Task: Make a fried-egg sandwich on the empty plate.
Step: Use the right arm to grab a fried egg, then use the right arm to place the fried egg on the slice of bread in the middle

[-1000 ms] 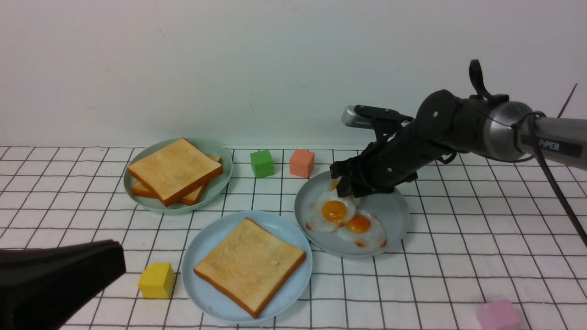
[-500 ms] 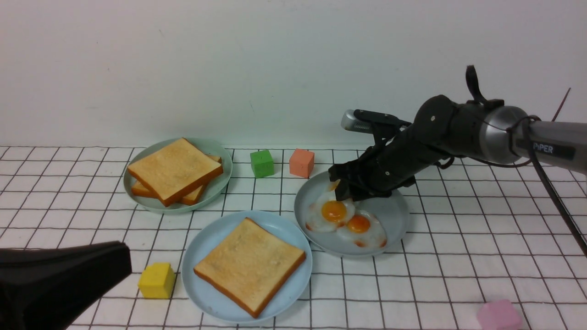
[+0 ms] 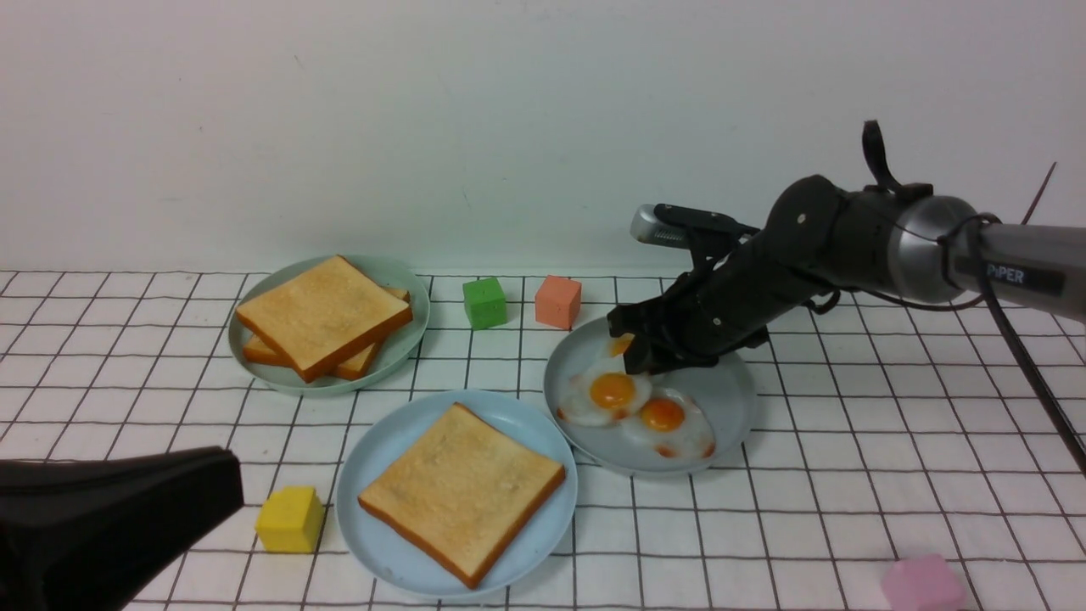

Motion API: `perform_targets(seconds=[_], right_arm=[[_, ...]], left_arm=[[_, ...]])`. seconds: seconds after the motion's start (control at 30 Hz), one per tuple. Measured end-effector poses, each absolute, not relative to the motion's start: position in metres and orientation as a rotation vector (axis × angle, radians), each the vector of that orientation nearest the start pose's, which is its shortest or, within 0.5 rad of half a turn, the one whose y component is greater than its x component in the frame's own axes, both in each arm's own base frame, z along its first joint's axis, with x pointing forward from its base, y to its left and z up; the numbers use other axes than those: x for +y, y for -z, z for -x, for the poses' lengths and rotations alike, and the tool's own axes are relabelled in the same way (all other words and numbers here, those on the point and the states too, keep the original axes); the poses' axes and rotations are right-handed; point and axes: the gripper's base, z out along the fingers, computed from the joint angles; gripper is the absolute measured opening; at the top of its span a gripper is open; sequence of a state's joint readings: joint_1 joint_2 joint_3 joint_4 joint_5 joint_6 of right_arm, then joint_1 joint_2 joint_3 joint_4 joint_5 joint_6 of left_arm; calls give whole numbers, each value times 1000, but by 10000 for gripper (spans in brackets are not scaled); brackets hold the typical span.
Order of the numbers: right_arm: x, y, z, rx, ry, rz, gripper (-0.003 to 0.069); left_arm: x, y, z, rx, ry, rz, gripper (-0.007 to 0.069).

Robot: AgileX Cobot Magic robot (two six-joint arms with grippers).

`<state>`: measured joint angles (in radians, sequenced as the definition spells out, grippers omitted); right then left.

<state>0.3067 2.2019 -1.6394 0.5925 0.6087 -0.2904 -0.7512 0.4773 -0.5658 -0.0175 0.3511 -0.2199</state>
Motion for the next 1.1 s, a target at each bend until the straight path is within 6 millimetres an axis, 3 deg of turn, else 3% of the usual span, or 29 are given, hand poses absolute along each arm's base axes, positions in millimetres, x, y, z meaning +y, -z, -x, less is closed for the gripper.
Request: perform_targets(seconds=[0.13,0.27,0.37,0.43,0.57,0.67,0.8,0.83,0.9,0.97,1.1], right_arm=[[172,-167,-445,2591,-616,252,111],[172,-186,-440,2575,-632,273,83],[171,-217,-430,2554,-655,317,78],[170,-227,-425,2551,-666,335,77],[168,-282,-401,2480,-712,403,77],[175,-303,-381,2447,-804,432,77],[202,-293,-361,2440,-924,490,77],[221,-278,-353,2434,-979,498,77],[232,-265,-351,2442,-1005,490,77],[255,-239,-347,2449,-1044,464,77],[270,-209,-353,2455,-1042,399,77]], left_arm=[[-68,-337,-72,1742,721,-463,-3],[-68,-336,-72,1743,721,-464,-3],[-68,-336,-72,1748,718,-466,-2],[-68,-335,-72,1752,711,-470,-1],[-65,-330,-73,1804,644,-497,1],[-62,-326,-74,1848,608,-470,1],[-58,-324,-77,1879,564,-417,4],[-56,-324,-79,1892,554,-369,5],[-54,-324,-79,1893,540,-352,5],[-53,-324,-81,1891,530,-320,6],[-52,-325,-81,1889,527,-308,8]])
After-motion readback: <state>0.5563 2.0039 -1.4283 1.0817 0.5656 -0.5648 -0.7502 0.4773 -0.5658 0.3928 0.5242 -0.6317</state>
